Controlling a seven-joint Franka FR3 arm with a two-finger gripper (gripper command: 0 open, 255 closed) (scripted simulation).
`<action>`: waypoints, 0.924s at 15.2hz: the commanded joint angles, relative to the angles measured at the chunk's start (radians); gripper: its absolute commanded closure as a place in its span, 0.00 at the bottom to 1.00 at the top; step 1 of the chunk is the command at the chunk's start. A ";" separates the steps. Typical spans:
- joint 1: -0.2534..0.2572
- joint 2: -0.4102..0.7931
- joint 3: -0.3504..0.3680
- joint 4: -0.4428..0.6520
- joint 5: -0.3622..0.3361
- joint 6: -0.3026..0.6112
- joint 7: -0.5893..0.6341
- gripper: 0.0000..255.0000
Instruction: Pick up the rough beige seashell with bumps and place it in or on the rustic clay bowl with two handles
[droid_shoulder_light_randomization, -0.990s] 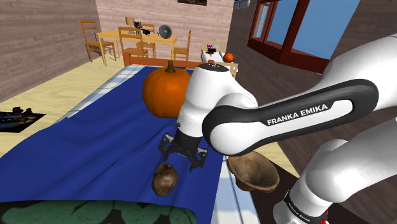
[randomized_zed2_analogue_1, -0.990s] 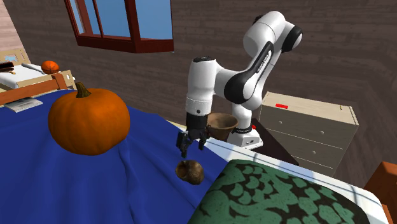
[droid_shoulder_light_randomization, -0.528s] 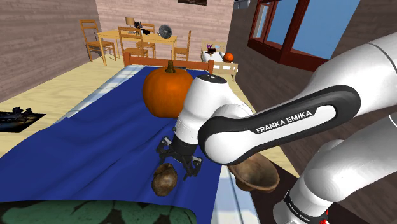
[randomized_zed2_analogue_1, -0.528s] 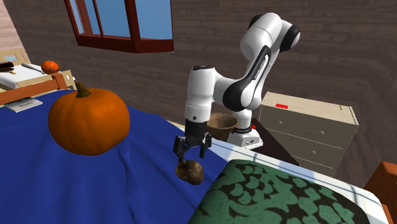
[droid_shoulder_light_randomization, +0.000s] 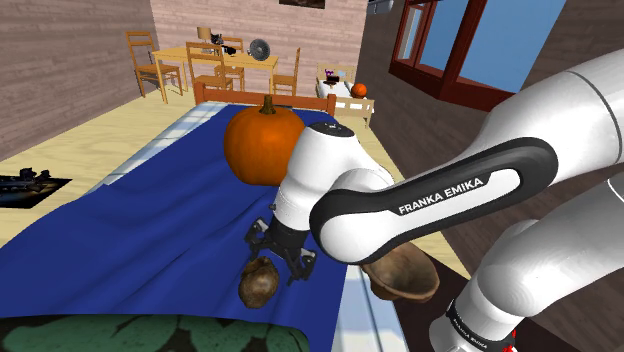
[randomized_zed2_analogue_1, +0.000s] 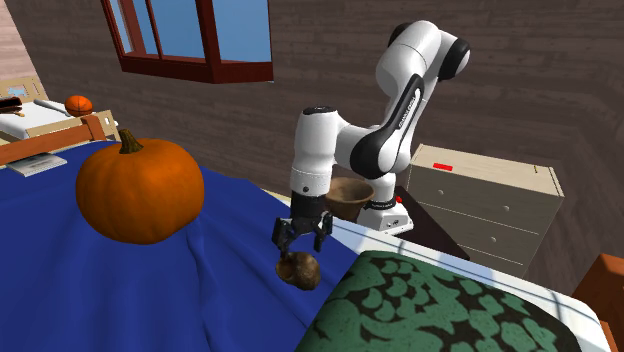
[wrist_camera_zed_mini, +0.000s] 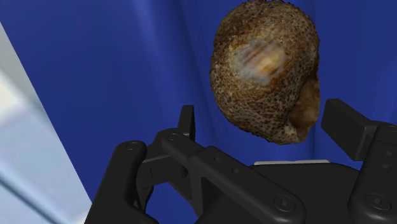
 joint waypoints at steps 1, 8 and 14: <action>0.000 0.000 0.000 0.000 0.000 0.000 0.000 1.00; 0.000 0.000 0.000 0.000 0.000 0.000 0.000 1.00; 0.011 -0.041 -0.028 0.028 0.005 -0.067 -0.004 1.00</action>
